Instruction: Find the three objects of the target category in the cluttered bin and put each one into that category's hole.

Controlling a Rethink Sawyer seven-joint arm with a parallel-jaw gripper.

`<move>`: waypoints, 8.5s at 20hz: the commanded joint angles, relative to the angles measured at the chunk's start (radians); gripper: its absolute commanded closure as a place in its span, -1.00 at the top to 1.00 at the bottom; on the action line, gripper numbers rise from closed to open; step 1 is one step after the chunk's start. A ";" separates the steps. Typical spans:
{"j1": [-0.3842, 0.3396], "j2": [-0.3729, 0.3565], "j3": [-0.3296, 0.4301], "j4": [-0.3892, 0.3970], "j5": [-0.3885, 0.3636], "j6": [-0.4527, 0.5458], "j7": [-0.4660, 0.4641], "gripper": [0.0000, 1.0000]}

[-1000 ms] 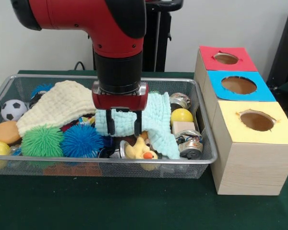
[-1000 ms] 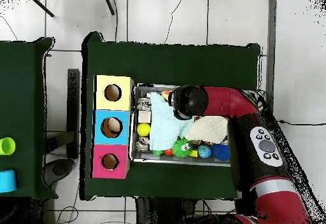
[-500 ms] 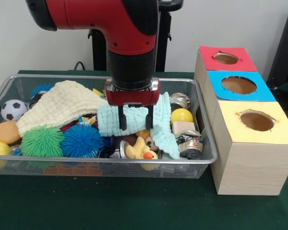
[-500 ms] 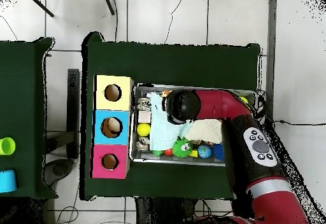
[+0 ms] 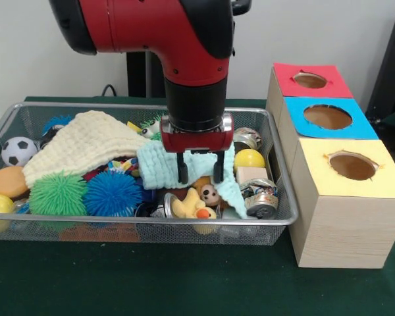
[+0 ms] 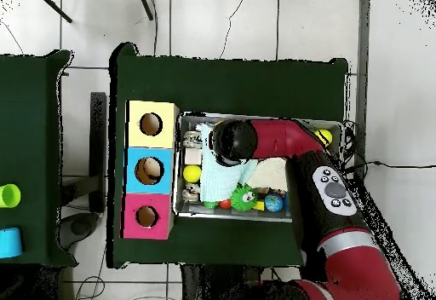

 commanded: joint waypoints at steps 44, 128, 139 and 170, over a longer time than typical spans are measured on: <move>0.136 0.058 0.000 -0.118 0.011 -0.001 0.060 1.00; 0.009 0.041 0.046 -0.172 0.107 0.147 -0.108 1.00; -0.015 0.054 0.056 -0.182 0.093 0.149 -0.145 1.00; 0.053 0.202 0.050 -0.348 -0.037 0.084 -0.167 1.00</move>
